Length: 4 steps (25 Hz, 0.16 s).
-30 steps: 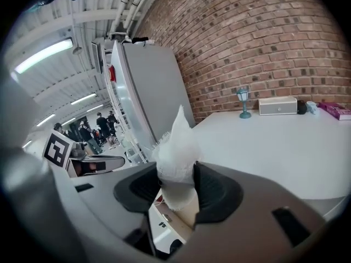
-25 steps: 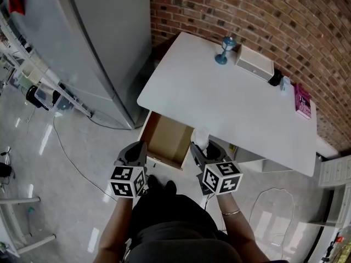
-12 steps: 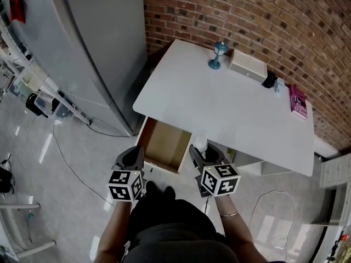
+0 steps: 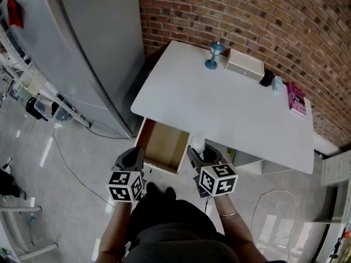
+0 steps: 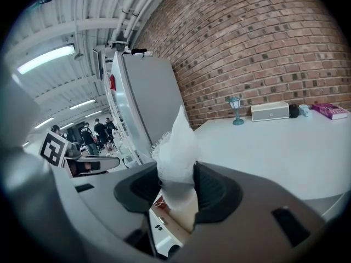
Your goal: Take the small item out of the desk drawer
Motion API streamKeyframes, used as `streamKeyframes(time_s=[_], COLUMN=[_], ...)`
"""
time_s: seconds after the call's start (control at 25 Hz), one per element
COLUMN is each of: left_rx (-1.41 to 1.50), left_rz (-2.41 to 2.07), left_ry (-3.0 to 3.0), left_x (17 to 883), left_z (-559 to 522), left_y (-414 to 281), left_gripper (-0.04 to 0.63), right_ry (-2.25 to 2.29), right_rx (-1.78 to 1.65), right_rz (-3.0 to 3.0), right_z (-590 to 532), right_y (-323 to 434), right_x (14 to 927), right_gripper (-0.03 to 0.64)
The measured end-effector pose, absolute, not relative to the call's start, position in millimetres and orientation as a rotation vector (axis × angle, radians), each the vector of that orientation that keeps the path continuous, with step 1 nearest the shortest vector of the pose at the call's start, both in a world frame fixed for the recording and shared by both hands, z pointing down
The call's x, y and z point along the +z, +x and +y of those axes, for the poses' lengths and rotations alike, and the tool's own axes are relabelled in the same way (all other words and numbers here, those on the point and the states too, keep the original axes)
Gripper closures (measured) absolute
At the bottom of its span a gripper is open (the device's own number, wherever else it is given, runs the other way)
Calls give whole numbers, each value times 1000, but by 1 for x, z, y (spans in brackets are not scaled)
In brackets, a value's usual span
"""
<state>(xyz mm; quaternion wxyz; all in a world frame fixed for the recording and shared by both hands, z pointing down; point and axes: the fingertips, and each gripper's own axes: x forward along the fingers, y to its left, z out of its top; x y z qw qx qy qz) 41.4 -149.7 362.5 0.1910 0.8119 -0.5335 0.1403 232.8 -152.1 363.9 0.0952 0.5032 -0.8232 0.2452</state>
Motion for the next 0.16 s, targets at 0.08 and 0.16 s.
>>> streamKeyframes(time_s=[0.08,0.16], left_rx=[397,399], left_rz=[-1500,-1502], left_ry=[2281,2281], left_x=[363,364], left_z=[-150,-150], left_y=[41,40], left_gripper=[574,574], right_ry=[1491,1492], right_rx=[722,717], right_rz=[-2443,-2445], right_z=[-152,-153], right_y=[232,232], right_x=[364,364], right_gripper=[443,443])
